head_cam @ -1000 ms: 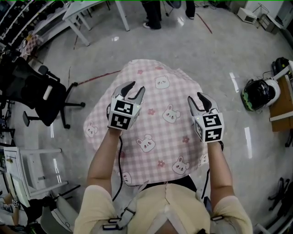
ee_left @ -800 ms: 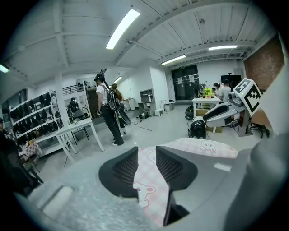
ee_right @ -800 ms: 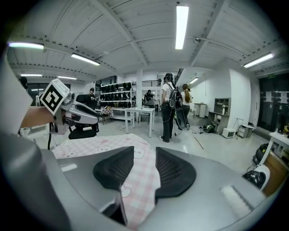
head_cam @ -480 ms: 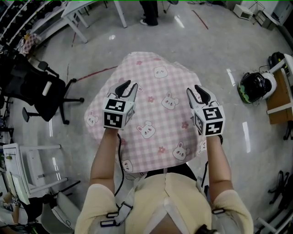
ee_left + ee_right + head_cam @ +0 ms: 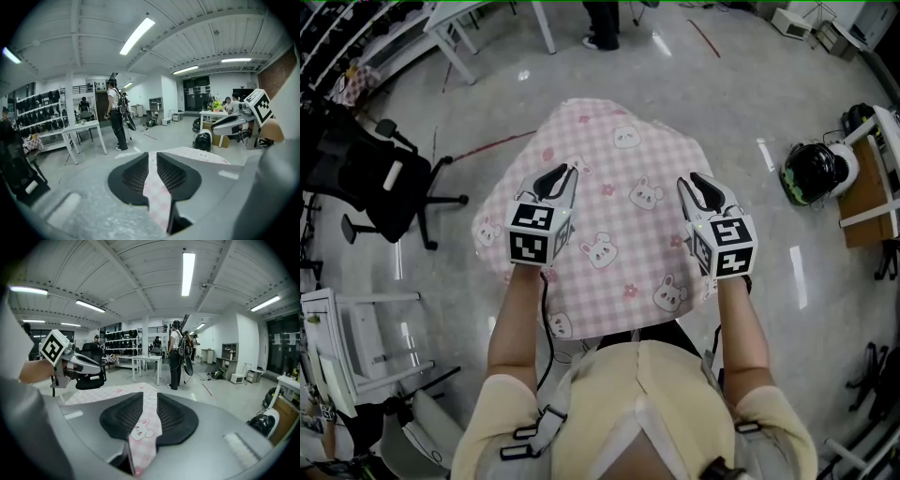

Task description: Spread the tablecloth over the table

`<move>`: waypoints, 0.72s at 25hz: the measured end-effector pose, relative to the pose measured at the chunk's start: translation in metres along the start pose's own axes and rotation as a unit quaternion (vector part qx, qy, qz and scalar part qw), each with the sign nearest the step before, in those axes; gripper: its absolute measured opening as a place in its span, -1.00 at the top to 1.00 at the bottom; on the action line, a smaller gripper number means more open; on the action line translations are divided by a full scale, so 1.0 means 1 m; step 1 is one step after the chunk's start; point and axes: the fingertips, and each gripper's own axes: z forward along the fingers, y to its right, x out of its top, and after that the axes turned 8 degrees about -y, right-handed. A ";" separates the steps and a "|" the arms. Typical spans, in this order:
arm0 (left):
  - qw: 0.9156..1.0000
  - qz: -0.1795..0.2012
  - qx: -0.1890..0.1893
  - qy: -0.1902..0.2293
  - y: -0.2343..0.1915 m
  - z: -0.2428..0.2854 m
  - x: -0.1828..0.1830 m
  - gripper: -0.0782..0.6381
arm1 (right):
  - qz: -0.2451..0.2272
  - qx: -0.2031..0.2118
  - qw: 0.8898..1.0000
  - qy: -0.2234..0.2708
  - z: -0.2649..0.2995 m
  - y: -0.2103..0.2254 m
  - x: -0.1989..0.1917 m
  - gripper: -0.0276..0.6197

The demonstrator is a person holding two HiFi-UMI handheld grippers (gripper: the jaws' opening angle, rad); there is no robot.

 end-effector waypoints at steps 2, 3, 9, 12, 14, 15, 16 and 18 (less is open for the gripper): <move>1.000 -0.003 -0.001 0.003 0.002 -0.004 -0.001 0.64 | 0.004 -0.002 1.000 0.002 -0.004 -0.002 0.000 0.63; 1.000 -0.006 -0.001 0.004 0.003 -0.006 -0.002 0.66 | 0.006 -0.003 1.000 0.002 -0.006 -0.003 -0.001 0.64; 1.000 -0.025 -0.008 0.010 0.014 -0.016 -0.007 0.70 | 0.009 0.002 1.000 -0.003 -0.014 -0.011 -0.005 0.77; 0.999 -0.032 -0.013 0.016 0.016 -0.021 -0.009 0.76 | 0.009 0.002 1.000 -0.001 -0.016 -0.015 -0.004 0.90; 0.999 -0.037 -0.017 0.021 0.017 -0.025 -0.009 0.76 | 0.010 0.004 1.000 0.002 -0.018 -0.019 -0.003 0.90; 0.999 -0.038 -0.017 0.024 0.017 -0.027 -0.009 0.76 | 0.010 0.006 1.000 0.003 -0.018 -0.020 -0.003 0.90; 0.999 -0.039 -0.017 0.026 0.017 -0.029 -0.008 0.76 | 0.010 0.007 1.000 0.003 -0.019 -0.021 -0.002 0.90; 0.999 -0.040 -0.015 0.028 0.017 -0.032 -0.007 0.76 | 0.009 0.010 1.000 0.003 -0.020 -0.022 0.000 0.90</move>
